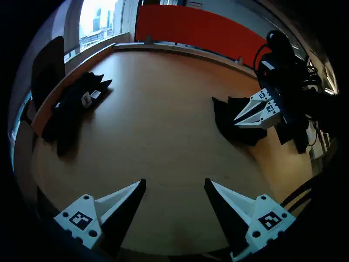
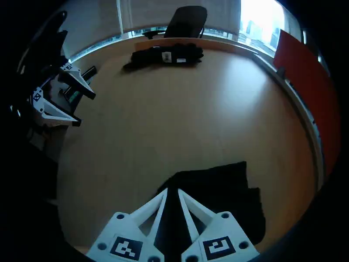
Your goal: Fold towel
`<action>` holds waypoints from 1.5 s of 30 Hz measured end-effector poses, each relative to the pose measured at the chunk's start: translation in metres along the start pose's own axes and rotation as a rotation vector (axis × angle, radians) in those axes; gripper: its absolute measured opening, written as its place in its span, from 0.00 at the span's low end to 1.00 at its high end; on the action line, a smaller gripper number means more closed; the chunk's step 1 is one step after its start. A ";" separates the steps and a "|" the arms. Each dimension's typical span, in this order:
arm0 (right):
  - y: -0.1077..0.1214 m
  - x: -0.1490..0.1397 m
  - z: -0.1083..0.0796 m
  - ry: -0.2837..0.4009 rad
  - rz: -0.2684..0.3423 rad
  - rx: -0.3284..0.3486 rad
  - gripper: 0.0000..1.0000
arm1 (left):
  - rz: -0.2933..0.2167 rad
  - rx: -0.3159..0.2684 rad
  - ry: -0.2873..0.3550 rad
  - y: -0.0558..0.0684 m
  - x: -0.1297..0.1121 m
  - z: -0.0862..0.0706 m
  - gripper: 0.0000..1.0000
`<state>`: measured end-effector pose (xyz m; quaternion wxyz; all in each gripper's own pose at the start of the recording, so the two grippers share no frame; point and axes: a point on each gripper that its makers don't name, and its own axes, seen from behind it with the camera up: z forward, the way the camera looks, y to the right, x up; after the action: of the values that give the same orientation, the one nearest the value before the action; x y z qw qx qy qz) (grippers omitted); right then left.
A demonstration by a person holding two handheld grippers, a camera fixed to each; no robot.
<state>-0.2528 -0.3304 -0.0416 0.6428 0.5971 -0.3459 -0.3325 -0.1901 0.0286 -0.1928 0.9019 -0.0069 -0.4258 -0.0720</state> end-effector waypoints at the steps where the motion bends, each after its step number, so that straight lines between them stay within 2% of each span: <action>1: 0.000 0.000 0.001 -0.001 0.000 0.000 0.01 | 0.001 -0.001 -0.001 0.000 0.000 0.000 1.00; 12: 0.001 0.001 -0.001 0.007 0.000 -0.002 0.04 | 0.009 -0.001 -0.005 0.000 -0.001 0.001 1.00; 16: 0.000 0.002 -0.005 0.018 0.002 -0.002 0.13 | 0.011 0.001 -0.003 -0.001 0.000 0.000 1.00; 20: -0.002 0.003 -0.011 0.033 0.008 0.000 0.36 | 0.013 0.004 -0.001 -0.003 0.002 -0.001 1.00; 22: -0.003 0.003 -0.014 0.040 0.013 0.000 0.54 | 0.013 0.006 0.000 -0.004 0.002 -0.002 1.00; 24: -0.004 0.003 -0.017 0.048 0.020 -0.002 0.68 | 0.013 0.007 0.000 -0.004 0.002 -0.002 1.00; 28: -0.005 0.002 -0.025 0.063 0.037 -0.018 0.87 | 0.013 0.007 0.000 -0.005 0.001 -0.003 1.00; 38: -0.003 -0.007 -0.044 0.097 0.094 -0.078 0.88 | 0.020 0.004 0.003 -0.003 0.002 -0.005 1.00; 45: -0.004 -0.026 -0.054 0.088 0.132 -0.111 0.88 | 0.028 0.003 0.004 -0.003 0.004 -0.005 1.00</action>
<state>-0.2216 -0.2797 -0.0496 0.7100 0.5505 -0.3368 -0.2818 -0.1835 0.0244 -0.1930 0.9037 -0.0114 -0.4239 -0.0585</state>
